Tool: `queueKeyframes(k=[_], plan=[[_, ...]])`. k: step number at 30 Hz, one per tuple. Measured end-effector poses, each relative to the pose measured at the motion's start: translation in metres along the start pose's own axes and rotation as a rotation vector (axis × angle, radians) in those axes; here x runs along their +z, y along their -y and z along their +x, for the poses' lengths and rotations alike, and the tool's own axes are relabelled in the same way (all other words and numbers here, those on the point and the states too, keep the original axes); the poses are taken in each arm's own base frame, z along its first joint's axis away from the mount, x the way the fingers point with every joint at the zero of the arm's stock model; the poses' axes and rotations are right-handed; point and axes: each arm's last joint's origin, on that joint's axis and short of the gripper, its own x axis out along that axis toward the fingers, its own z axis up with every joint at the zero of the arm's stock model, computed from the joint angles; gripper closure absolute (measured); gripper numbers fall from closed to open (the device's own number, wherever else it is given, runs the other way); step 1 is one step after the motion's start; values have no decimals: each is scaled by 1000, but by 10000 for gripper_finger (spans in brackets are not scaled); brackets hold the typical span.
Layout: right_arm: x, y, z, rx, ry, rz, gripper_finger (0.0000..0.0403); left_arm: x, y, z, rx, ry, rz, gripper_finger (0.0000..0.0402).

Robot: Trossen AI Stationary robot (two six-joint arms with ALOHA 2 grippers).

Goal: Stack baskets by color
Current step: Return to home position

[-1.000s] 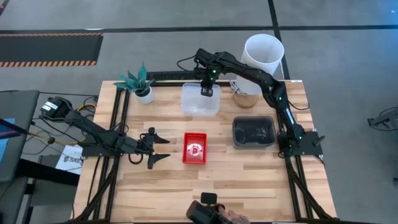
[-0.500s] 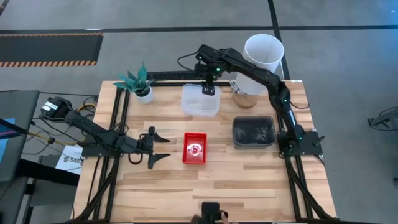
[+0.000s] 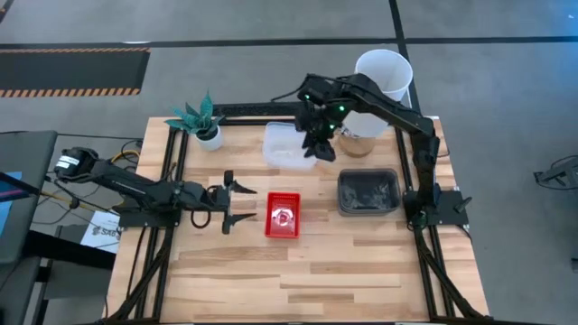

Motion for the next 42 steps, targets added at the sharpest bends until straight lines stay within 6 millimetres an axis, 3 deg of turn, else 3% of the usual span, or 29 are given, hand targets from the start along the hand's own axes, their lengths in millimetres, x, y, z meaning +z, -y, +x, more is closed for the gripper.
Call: queueKeyframes(k=[4, 8, 11, 16, 20, 26, 36, 42], plan=[[0, -25, -2, 38, -20, -21, 242, 22, -10, 1, 27, 4, 71, 104], [-2, -48, -2, 67, -32, -68, 259, 48, -23, -11, 57, -62, 126, 104], [-14, -61, 0, 85, -44, -96, 275, 65, -31, -28, 76, -65, 123, 104], [-52, -69, 8, 63, 59, -118, 301, 74, -37, -63, 91, -8, 85, 104], [-93, -72, 15, 36, 179, -79, 315, 72, -39, -85, 105, 39, 25, 104], [-150, -79, 24, 9, 421, -77, 325, 54, -39, -103, 121, 112, -42, 104], [-220, -78, 46, -179, 754, 4, 328, 21, -38, -106, 192, 147, -192, 104], [-255, -73, 68, -211, 831, 78, 328, 7, -36, -104, 191, 127, -192, 104]])
